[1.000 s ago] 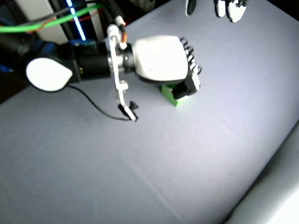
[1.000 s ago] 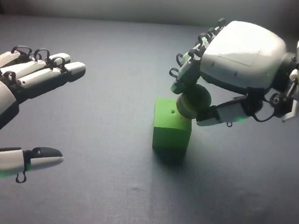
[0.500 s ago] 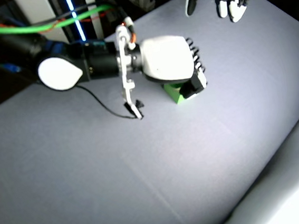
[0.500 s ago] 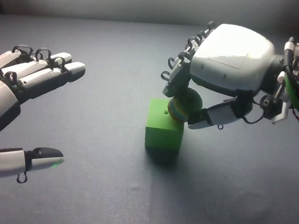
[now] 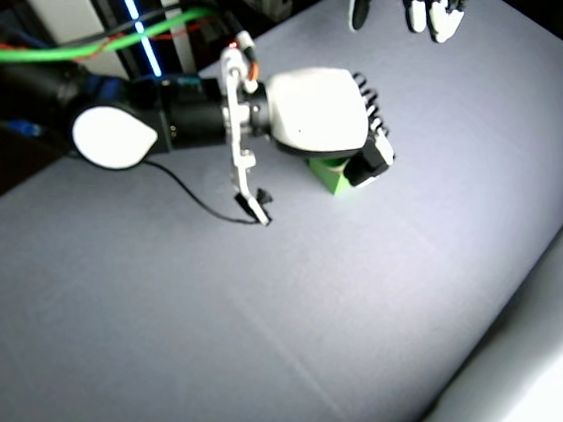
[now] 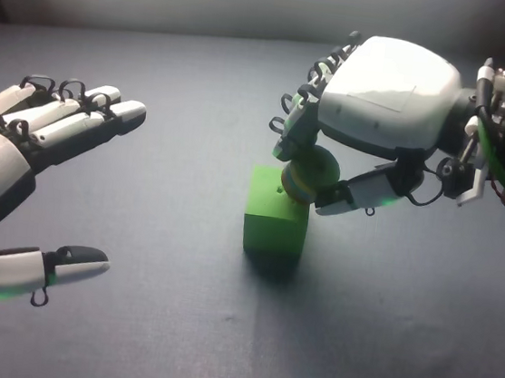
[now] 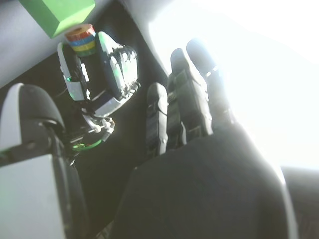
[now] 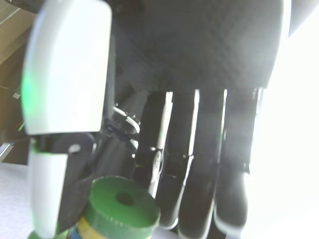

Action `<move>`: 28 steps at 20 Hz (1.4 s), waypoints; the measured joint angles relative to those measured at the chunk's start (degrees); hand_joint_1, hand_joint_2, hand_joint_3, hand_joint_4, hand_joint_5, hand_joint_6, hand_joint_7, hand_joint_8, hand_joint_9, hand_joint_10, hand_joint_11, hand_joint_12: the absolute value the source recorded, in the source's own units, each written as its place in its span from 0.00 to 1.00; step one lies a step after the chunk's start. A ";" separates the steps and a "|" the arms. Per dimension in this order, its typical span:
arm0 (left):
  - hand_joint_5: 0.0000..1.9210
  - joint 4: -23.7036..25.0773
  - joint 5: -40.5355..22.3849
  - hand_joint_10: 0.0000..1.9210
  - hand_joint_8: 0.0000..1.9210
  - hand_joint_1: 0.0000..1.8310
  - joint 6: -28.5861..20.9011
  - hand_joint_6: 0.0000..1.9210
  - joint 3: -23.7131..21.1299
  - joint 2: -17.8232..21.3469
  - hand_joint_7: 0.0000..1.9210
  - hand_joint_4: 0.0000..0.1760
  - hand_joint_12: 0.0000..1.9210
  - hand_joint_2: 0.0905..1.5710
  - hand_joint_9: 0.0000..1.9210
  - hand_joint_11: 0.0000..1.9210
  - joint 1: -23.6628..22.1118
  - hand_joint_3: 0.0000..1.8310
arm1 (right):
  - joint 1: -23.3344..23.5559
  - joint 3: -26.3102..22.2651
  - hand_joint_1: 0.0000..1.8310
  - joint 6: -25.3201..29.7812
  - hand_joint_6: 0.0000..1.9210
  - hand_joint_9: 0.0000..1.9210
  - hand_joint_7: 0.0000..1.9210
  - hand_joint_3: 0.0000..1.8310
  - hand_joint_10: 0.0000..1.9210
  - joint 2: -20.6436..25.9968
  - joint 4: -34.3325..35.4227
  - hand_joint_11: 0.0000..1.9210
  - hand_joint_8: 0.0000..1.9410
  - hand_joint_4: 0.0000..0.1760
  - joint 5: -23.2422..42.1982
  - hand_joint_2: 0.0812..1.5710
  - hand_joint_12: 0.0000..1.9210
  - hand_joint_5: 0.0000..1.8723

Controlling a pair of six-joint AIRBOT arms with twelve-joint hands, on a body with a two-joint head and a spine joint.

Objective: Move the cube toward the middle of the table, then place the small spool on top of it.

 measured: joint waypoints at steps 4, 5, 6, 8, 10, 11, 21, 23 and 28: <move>0.12 0.28 0.02 0.00 0.00 0.50 0.00 0.00 0.00 -0.02 0.09 0.43 0.54 0.62 0.17 0.02 0.00 0.00 | 0.63 0.13 0.68 -0.02 0.31 0.49 0.56 0.00 0.42 -0.42 -0.02 0.36 0.41 0.00 -0.04 0.64 0.72 0.64; 0.12 0.22 0.07 0.00 0.00 0.51 0.00 0.00 0.00 -0.02 0.09 0.42 0.54 0.62 0.17 0.02 0.00 0.00 | 0.76 0.13 0.68 -0.02 0.33 0.52 0.57 0.00 0.44 -0.52 -0.04 0.39 0.43 0.04 -0.04 0.65 0.71 0.62; 0.12 0.22 0.04 0.00 0.00 0.51 0.00 0.00 0.00 -0.02 0.10 0.42 0.52 0.61 0.17 0.04 0.00 0.00 | 0.94 0.13 0.70 -0.07 0.24 0.52 0.58 0.00 0.53 -0.59 -0.22 0.42 0.49 0.00 -0.09 0.64 0.74 0.64; 0.12 0.22 0.04 0.00 0.00 0.50 0.00 0.00 0.00 -0.02 0.10 0.43 0.49 0.61 0.18 0.05 -0.02 0.00 | 1.29 0.13 0.70 -0.07 0.25 0.48 0.59 0.00 0.62 -0.63 -0.33 0.38 0.51 0.00 -0.07 0.65 0.81 0.62; 0.12 0.22 0.04 0.00 0.00 0.50 -0.02 0.00 0.00 -0.02 0.10 0.46 0.49 0.61 0.18 0.05 -0.07 0.00 | 1.62 0.13 0.70 -0.07 0.27 0.48 0.59 0.00 0.61 -0.63 -0.44 0.35 0.48 0.00 -0.15 0.64 0.82 0.62; 0.12 0.22 0.04 0.00 0.00 0.50 0.00 0.00 0.00 -0.02 0.10 0.48 0.49 0.62 0.18 0.05 -0.09 0.00 | 1.64 0.13 0.70 -0.09 0.23 0.50 0.60 0.00 0.60 -0.63 -0.81 0.36 0.47 0.00 -0.31 0.64 0.82 0.64; 0.09 0.22 -0.39 0.00 0.00 0.45 0.00 0.00 0.00 -0.04 0.11 0.58 0.57 0.62 0.16 0.00 -0.13 0.00 | 2.03 -0.07 0.71 -0.09 0.22 0.58 0.68 0.00 0.42 -1.66 -3.19 0.47 0.31 0.00 -0.98 0.62 0.64 0.65; 0.10 0.22 -0.42 0.00 0.00 0.47 0.00 0.00 0.00 -0.02 0.12 0.71 0.54 0.62 0.17 0.01 -0.13 0.00 | 2.03 -0.07 0.65 -0.09 0.41 0.53 0.58 0.00 0.30 -1.77 -3.19 0.37 0.17 0.00 -1.38 0.66 0.62 0.57; 0.10 0.22 -0.76 0.00 0.00 0.50 0.00 0.00 0.00 -0.07 0.10 0.59 0.55 0.63 0.17 0.00 -0.13 0.00 | 2.03 -0.07 0.53 -0.09 0.00 0.34 0.35 0.00 0.33 -2.05 -3.26 0.30 0.00 0.00 -1.95 0.57 0.62 0.29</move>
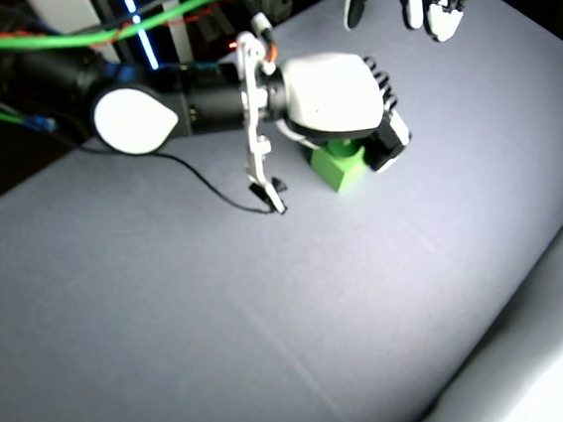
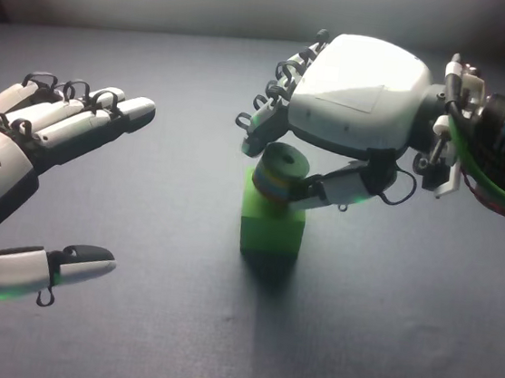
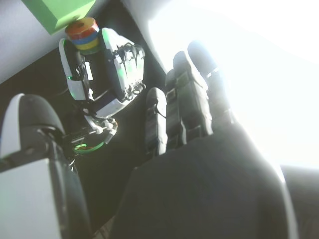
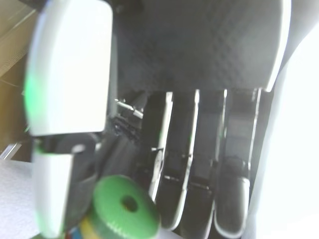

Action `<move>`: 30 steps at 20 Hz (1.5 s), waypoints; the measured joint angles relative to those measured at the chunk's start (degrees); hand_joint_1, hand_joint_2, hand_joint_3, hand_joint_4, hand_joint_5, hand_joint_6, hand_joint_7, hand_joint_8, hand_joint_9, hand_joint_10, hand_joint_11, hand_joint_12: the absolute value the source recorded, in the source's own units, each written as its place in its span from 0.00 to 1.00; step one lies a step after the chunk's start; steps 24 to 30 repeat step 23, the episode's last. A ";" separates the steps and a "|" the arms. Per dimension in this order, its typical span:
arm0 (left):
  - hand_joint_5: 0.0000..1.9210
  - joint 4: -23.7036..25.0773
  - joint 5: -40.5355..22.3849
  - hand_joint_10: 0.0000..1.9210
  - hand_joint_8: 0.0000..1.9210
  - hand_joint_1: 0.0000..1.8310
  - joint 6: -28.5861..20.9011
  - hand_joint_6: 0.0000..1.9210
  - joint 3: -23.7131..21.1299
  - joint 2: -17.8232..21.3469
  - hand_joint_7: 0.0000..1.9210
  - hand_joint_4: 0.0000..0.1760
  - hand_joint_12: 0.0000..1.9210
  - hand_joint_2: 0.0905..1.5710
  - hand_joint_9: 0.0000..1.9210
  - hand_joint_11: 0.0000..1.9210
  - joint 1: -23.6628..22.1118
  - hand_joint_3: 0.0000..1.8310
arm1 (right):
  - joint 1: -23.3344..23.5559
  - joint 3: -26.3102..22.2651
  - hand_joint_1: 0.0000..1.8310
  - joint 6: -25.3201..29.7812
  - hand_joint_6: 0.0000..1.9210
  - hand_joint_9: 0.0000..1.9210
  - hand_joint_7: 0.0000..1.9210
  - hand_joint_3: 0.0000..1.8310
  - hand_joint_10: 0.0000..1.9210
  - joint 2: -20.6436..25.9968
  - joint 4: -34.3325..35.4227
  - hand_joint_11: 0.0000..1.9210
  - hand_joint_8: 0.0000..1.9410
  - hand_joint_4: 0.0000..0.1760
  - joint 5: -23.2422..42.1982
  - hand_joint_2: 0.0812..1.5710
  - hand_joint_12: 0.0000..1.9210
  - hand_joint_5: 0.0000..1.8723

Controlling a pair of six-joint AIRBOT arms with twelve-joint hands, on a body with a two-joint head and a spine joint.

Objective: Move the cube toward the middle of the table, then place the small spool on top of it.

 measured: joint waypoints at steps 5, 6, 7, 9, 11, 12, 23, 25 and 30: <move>0.09 0.02 -0.04 0.00 0.00 0.51 -0.02 0.00 0.00 0.00 0.11 0.56 0.55 0.63 0.18 0.00 0.00 0.00 | 0.00 0.02 0.51 0.00 0.00 0.35 0.27 0.00 0.04 0.00 0.04 0.22 0.00 0.04 -0.07 0.55 0.49 0.21; 0.09 -0.02 -0.02 0.00 0.00 0.50 -0.02 0.00 0.00 0.00 0.11 0.55 0.58 0.63 0.19 0.00 0.00 0.00 | 0.00 0.02 0.51 0.00 0.00 0.34 0.26 0.00 0.03 0.00 0.04 0.21 0.00 0.02 -0.07 0.54 0.49 0.20; 0.09 -0.07 -0.02 0.00 0.00 0.49 -0.02 0.00 0.00 0.00 0.11 0.59 0.58 0.63 0.19 0.00 0.00 0.00 | 0.00 0.00 0.46 0.00 0.00 0.34 0.25 0.00 0.02 0.00 0.04 0.19 0.00 0.08 -0.09 0.55 0.52 0.18; 0.08 -0.13 -0.11 0.00 0.00 0.48 -0.02 0.00 0.00 0.00 0.12 0.63 0.57 0.62 0.19 0.00 0.00 0.00 | 0.00 -0.24 0.40 -0.02 0.00 0.29 0.21 0.00 0.00 0.02 0.33 0.08 0.00 0.34 -0.13 0.56 0.61 0.15; 0.08 -0.04 -0.52 0.00 0.00 0.46 -0.02 0.00 0.00 0.00 0.12 0.61 0.57 0.62 0.19 0.00 0.00 0.00 | 0.00 -1.79 0.42 -0.02 0.00 0.19 0.13 0.00 0.00 1.40 1.25 0.00 0.00 0.48 0.52 0.55 0.63 0.10; 0.09 -0.04 -0.87 0.00 0.00 0.45 -0.02 0.00 0.00 0.02 0.12 0.60 0.55 0.62 0.19 0.00 0.00 0.00 | 0.00 -2.64 0.45 0.00 0.00 0.13 0.08 0.00 0.00 2.93 1.57 0.00 0.00 0.40 1.70 0.57 0.52 0.07; 0.00 -3.56 -9.16 0.00 0.00 0.23 -7.61 0.00 2.03 0.87 0.02 0.69 0.64 0.65 0.08 0.00 1.79 0.00 | -26.73 -15.28 0.16 -0.31 0.00 0.11 0.10 0.00 0.01 22.18 30.71 0.04 0.00 0.25 42.84 0.80 0.12 0.06; 0.00 -3.56 -9.16 0.00 0.00 0.23 -7.61 0.00 2.03 0.87 0.02 0.69 0.64 0.65 0.08 0.00 1.79 0.00 | -26.73 -15.28 0.16 -0.31 0.00 0.11 0.10 0.00 0.01 22.18 30.71 0.04 0.00 0.25 42.84 0.80 0.12 0.06; 0.00 -3.56 -9.16 0.00 0.00 0.23 -7.61 0.00 2.03 0.87 0.02 0.69 0.64 0.65 0.08 0.00 1.79 0.00 | -26.73 -15.28 0.16 -0.31 0.00 0.11 0.10 0.00 0.01 22.18 30.71 0.04 0.00 0.25 42.84 0.80 0.12 0.06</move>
